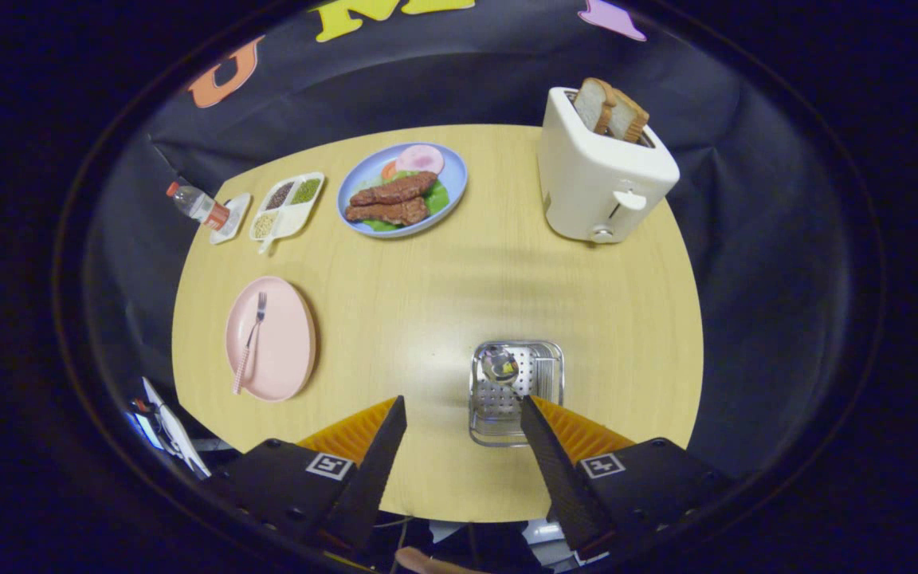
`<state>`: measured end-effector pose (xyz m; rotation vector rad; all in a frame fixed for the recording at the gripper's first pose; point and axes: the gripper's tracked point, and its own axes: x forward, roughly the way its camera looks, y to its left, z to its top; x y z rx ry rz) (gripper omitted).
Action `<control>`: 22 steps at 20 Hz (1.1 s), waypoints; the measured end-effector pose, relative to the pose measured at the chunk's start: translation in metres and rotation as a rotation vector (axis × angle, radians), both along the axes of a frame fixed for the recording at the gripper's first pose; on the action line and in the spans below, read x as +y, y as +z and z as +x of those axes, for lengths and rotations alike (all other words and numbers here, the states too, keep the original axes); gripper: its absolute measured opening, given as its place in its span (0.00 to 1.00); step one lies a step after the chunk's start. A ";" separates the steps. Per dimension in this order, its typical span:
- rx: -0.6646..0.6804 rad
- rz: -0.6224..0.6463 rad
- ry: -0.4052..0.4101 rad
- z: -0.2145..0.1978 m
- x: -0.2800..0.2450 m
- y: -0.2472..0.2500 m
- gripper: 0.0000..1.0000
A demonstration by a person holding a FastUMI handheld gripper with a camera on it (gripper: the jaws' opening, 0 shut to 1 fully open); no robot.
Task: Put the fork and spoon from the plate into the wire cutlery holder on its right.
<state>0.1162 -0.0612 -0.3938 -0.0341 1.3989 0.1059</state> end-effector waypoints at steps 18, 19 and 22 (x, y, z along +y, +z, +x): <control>-0.170 0.084 0.001 -0.033 0.186 -0.030 0.97; -0.165 0.090 0.009 -0.037 0.198 -0.035 0.97; -0.157 0.109 0.029 -0.046 0.238 -0.049 0.97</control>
